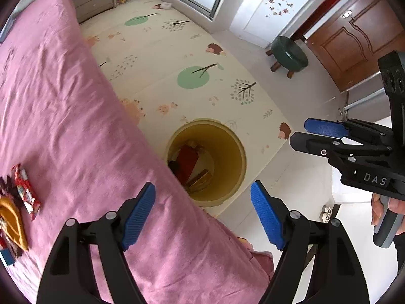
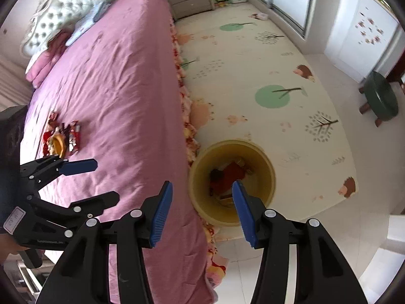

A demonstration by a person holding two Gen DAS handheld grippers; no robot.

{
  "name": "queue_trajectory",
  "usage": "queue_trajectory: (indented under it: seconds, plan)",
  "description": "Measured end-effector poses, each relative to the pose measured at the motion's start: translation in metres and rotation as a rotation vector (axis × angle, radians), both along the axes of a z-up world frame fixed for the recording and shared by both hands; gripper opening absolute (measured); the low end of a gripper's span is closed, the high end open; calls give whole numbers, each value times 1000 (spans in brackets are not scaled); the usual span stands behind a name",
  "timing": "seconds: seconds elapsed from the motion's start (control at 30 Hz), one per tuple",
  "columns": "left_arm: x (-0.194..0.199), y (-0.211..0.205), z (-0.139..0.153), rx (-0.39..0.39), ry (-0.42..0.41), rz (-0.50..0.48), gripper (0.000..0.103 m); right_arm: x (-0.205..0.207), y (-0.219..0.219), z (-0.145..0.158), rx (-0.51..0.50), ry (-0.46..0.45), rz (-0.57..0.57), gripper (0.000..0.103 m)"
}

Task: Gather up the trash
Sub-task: 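Carry sock and bottle to the yellow bin and open both tools, then move both open tools back over the bed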

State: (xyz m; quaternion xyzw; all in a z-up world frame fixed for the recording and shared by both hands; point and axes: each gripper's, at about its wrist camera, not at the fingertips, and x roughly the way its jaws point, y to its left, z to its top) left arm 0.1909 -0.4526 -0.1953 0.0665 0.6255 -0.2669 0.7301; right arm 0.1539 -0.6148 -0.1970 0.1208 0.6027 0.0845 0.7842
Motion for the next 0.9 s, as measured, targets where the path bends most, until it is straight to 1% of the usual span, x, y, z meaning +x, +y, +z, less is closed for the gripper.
queue_trajectory:
  seconds: [0.23, 0.43, 0.53, 0.67, 0.9]
  plan:
    - [-7, 59, 8, 5, -16, 102, 77, 9, 63, 14, 30, -19, 116, 49]
    - [-14, 126, 11, 10, -20, 231, 77, 15, 131, 22, 58, -25, 232, 49]
    - [-18, 161, 14, 16, -27, 291, 77, 18, 171, 25, 68, -29, 295, 49]
    - [-23, 203, 16, 32, -36, 357, 77, 21, 214, 26, 83, -25, 352, 49]
    - [-34, 287, 13, 42, -37, 501, 77, 24, 288, 29, 95, -23, 453, 49]
